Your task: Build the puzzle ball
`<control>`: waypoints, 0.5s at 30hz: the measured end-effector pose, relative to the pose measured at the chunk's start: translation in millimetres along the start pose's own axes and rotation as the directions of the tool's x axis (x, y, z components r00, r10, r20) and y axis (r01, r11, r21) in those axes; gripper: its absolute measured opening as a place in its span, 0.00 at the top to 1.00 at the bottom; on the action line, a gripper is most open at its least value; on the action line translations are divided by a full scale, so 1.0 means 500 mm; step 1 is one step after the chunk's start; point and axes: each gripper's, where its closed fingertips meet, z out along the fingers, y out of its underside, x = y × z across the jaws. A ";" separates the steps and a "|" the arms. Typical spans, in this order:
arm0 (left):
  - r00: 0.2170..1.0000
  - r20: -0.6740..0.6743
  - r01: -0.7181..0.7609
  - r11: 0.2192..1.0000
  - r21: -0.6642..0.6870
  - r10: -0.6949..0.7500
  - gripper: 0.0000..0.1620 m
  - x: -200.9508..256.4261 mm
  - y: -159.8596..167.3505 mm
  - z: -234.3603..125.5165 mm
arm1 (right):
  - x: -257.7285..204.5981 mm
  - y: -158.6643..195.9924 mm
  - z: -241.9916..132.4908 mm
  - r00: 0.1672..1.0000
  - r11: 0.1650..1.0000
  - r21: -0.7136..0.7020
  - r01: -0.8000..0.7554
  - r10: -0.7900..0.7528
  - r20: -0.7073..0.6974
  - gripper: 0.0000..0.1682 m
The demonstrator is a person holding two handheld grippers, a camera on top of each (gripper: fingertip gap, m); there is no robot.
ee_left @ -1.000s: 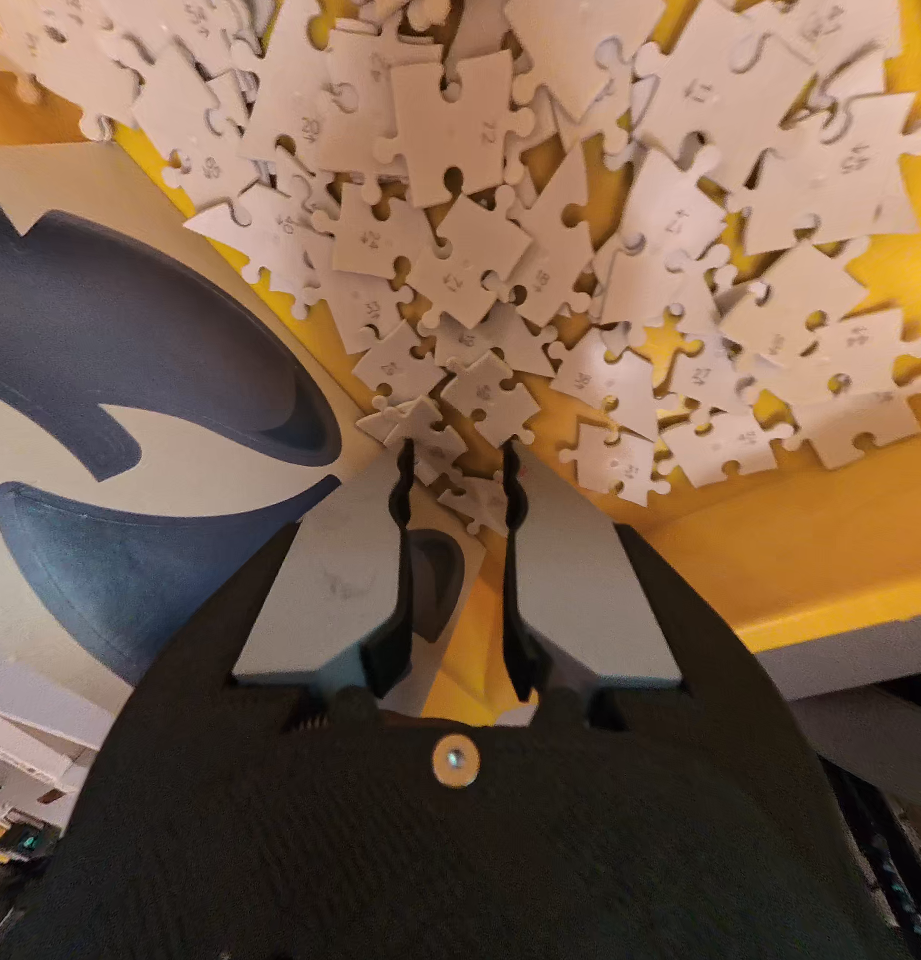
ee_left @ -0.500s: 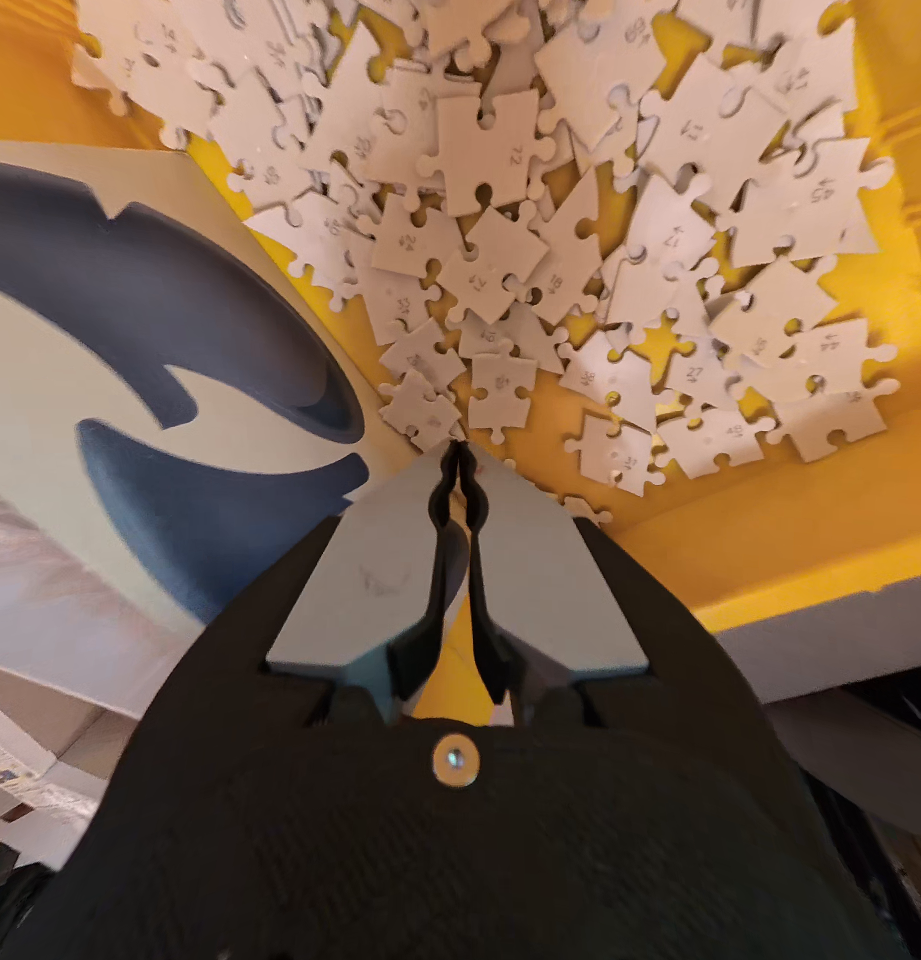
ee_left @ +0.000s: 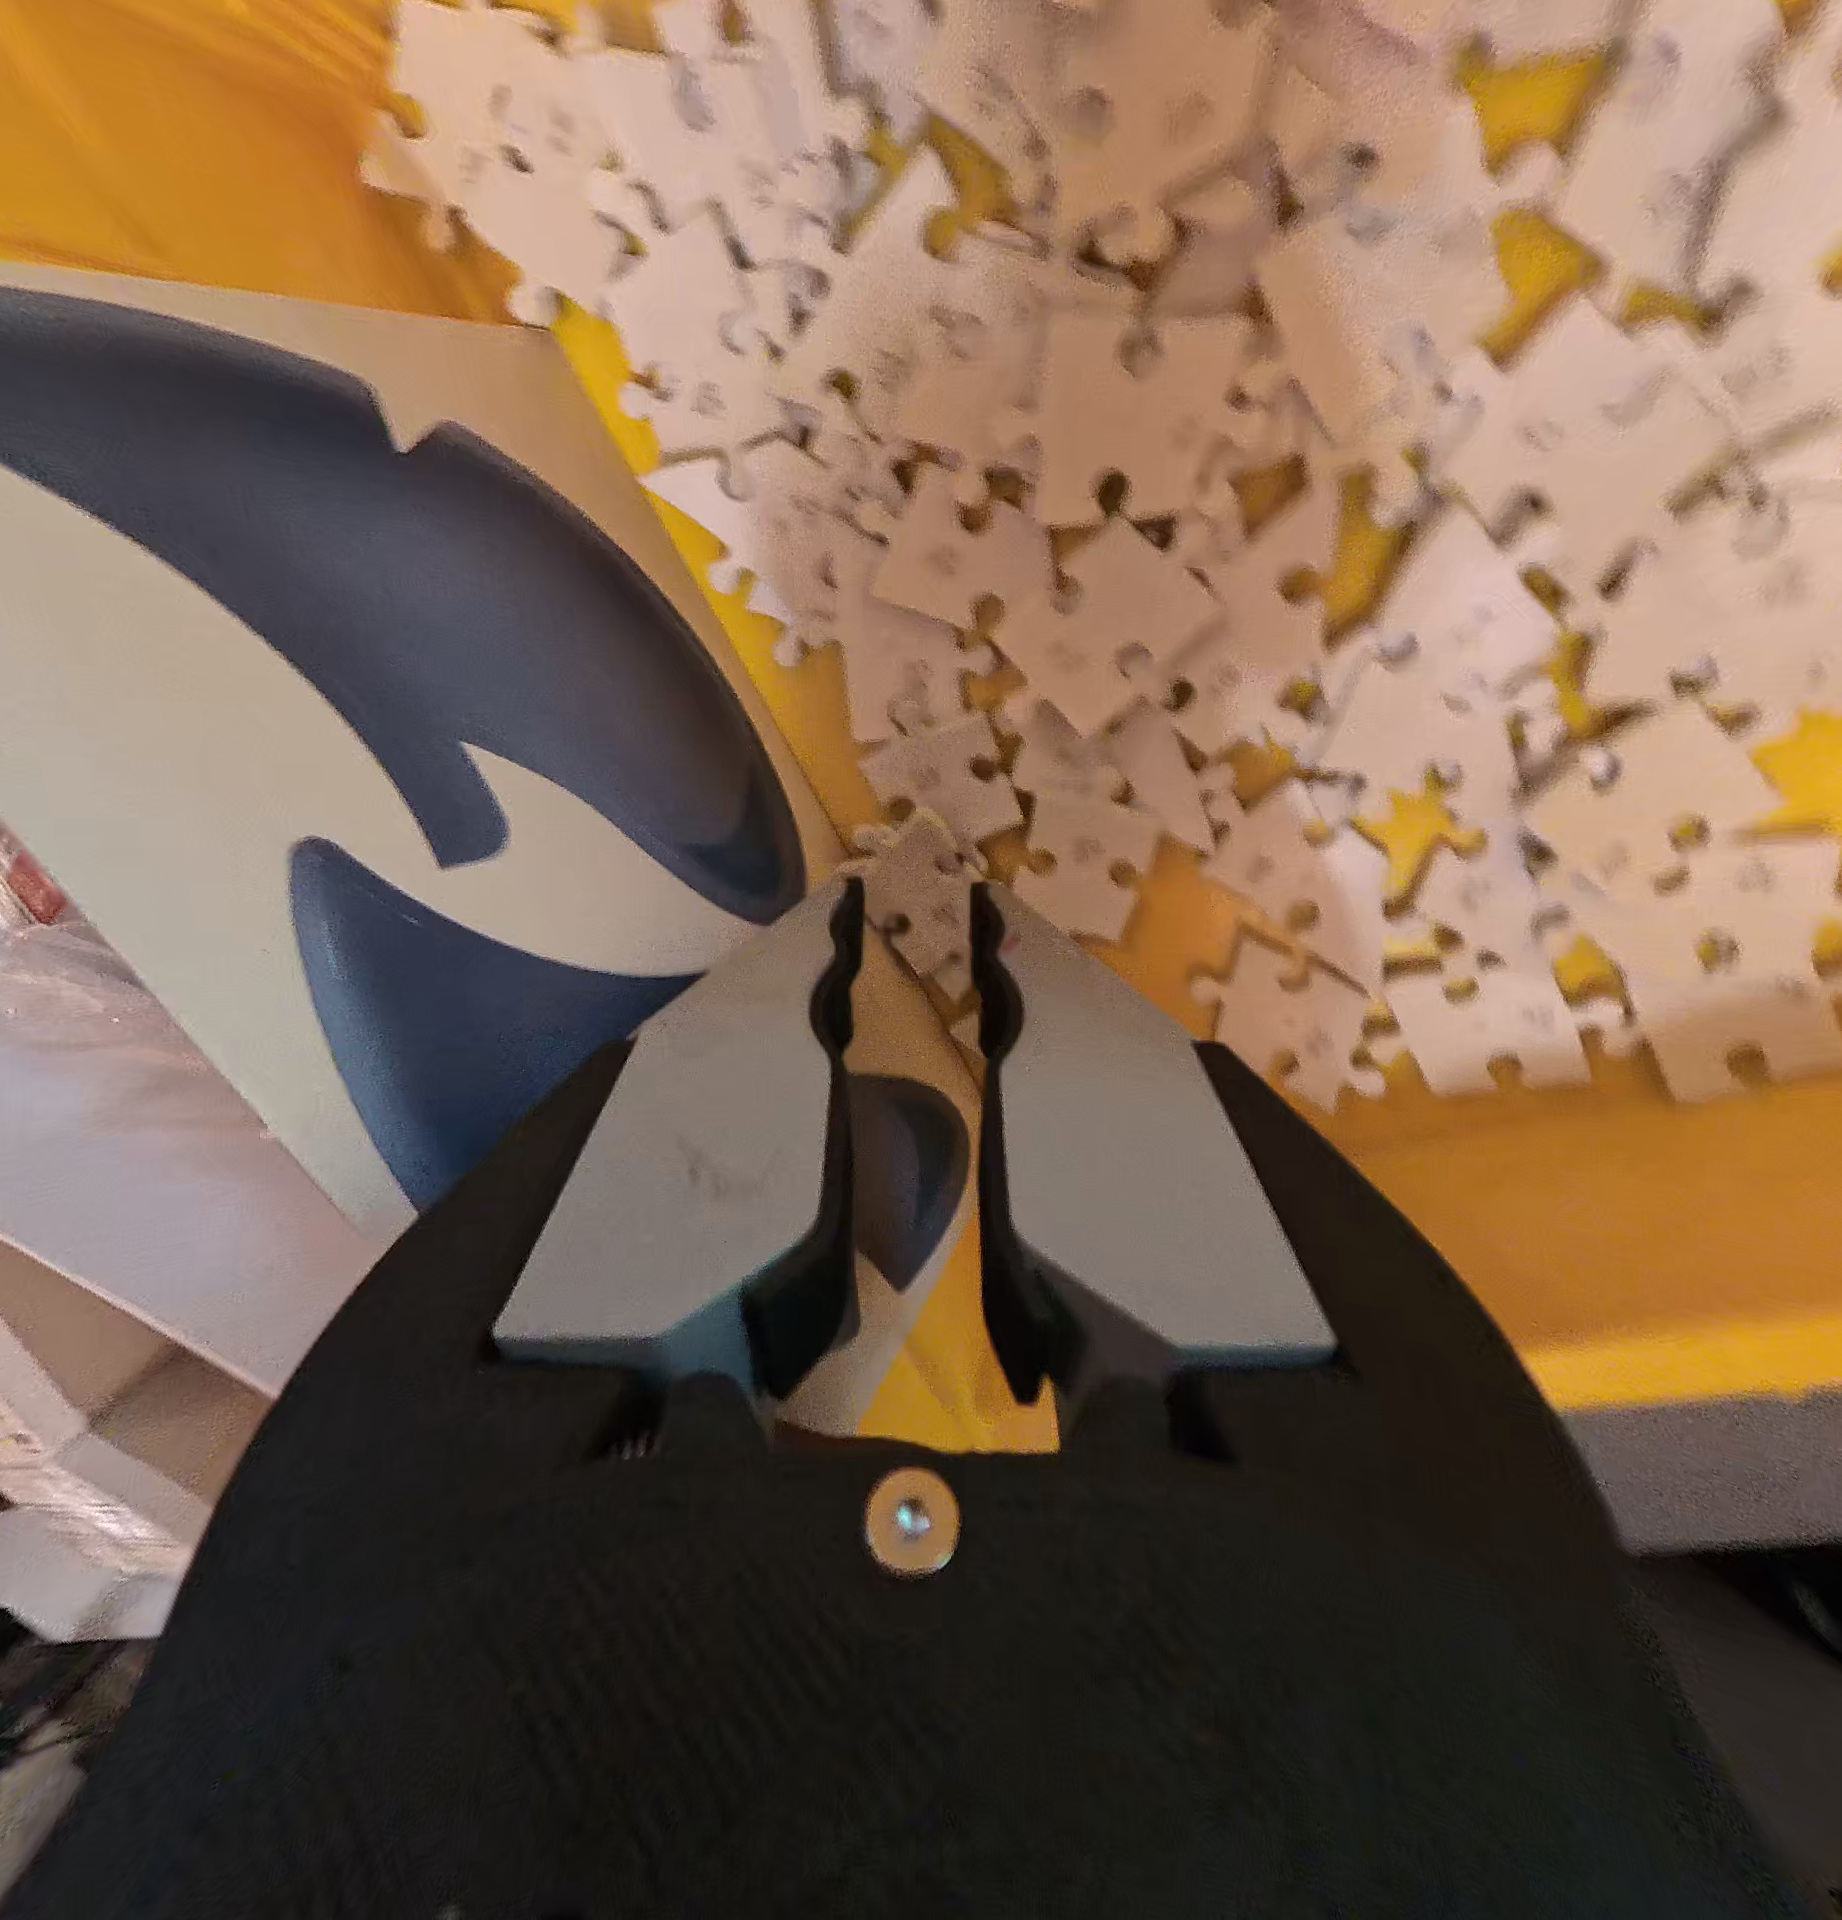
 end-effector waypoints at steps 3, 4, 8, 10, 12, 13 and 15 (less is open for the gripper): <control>0.998 -0.045 0.047 0.998 -0.049 -0.049 0.89 0.001 0.006 0.019 | 0.000 -0.002 -0.002 1.000 1.000 0.003 0.001 -0.001 0.000 0.93; 0.996 -0.067 0.047 0.996 -0.077 -0.053 0.92 0.007 0.014 0.023 | -0.001 -0.003 -0.003 1.000 1.000 0.005 0.002 -0.002 0.001 0.93; 0.993 -0.110 0.031 0.993 -0.110 -0.043 0.89 0.019 0.020 0.023 | -0.007 -0.005 -0.004 1.000 1.000 0.008 0.004 -0.004 0.010 0.93; 0.993 -0.112 0.030 0.993 -0.117 -0.043 0.89 0.019 0.020 0.023 | -0.011 -0.007 -0.004 1.000 1.000 0.011 0.006 -0.006 0.014 0.93; 0.992 -0.117 0.029 0.993 -0.118 -0.042 0.89 0.019 0.020 0.023 | -0.013 -0.010 -0.006 1.000 1.000 0.014 0.010 -0.010 0.016 0.93; 0.991 -0.125 0.029 0.993 -0.117 -0.044 0.88 0.020 0.020 0.022 | -0.015 -0.012 -0.007 1.000 1.000 0.017 0.012 -0.013 0.017 0.93; 0.989 -0.143 0.031 0.993 -0.118 -0.048 0.86 0.023 0.020 0.021 | -0.016 -0.016 -0.010 1.000 1.000 0.024 0.017 -0.017 0.015 0.94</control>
